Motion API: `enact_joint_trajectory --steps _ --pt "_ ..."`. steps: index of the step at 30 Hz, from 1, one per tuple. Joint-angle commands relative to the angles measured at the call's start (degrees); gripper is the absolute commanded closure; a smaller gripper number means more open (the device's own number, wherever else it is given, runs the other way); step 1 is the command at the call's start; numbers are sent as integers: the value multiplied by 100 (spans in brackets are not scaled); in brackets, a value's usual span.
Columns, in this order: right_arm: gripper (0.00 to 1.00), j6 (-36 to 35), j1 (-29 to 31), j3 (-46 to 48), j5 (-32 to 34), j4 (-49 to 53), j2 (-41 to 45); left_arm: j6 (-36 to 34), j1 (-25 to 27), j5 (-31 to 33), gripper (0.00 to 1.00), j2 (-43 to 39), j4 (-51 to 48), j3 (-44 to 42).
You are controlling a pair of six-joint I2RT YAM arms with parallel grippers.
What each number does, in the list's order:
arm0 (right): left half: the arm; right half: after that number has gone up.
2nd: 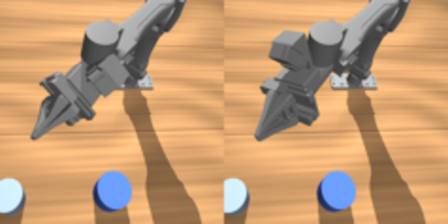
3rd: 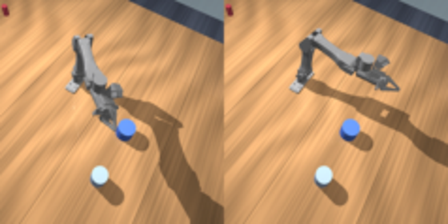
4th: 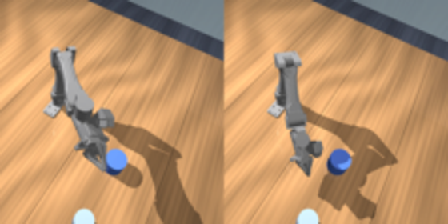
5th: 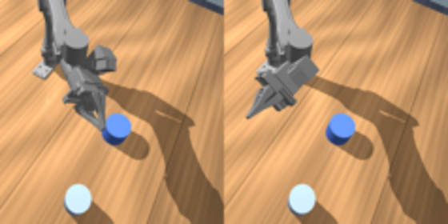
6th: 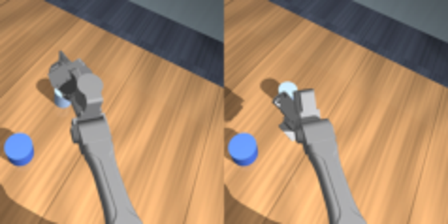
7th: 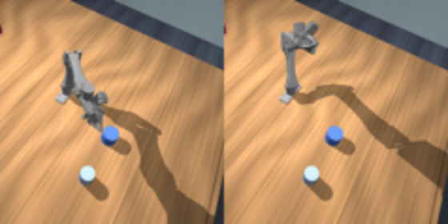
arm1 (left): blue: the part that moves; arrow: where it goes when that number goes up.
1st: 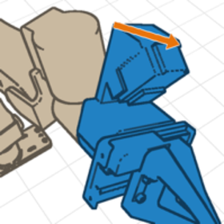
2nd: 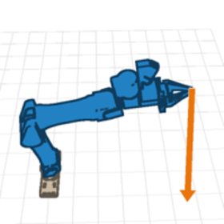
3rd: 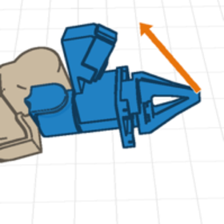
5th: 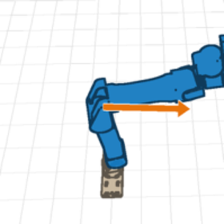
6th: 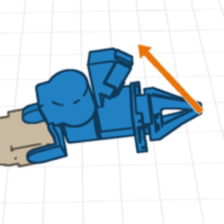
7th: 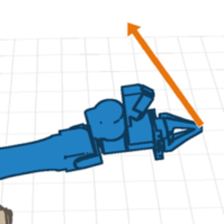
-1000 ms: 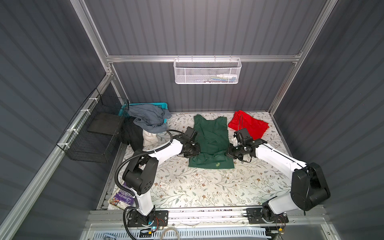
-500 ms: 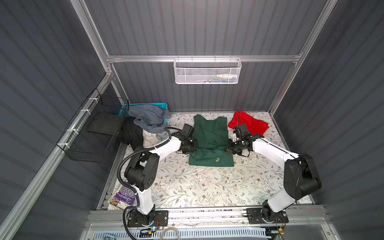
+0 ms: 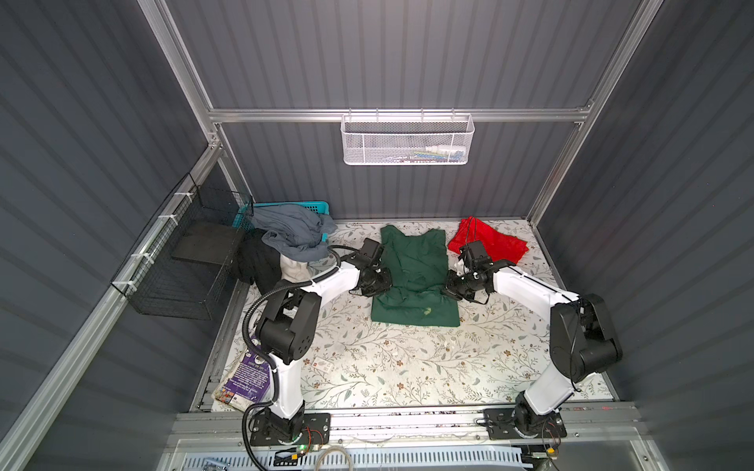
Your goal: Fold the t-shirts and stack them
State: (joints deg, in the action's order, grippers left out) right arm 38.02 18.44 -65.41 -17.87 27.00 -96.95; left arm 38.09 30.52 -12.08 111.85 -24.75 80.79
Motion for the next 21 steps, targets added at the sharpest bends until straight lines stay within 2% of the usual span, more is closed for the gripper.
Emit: enact_joint_trajectory --steps 1,19,21 --pt "100 -169 -58 -192 -9 2 -163 -206 -55 -78 100 139 -139 286" --pt "100 -216 -208 -641 111 -70 -710 -279 -190 20 100 532 53 591" --pt "92 -198 -297 -733 -62 -64 -877 -312 -273 -88 100 714 17 717"
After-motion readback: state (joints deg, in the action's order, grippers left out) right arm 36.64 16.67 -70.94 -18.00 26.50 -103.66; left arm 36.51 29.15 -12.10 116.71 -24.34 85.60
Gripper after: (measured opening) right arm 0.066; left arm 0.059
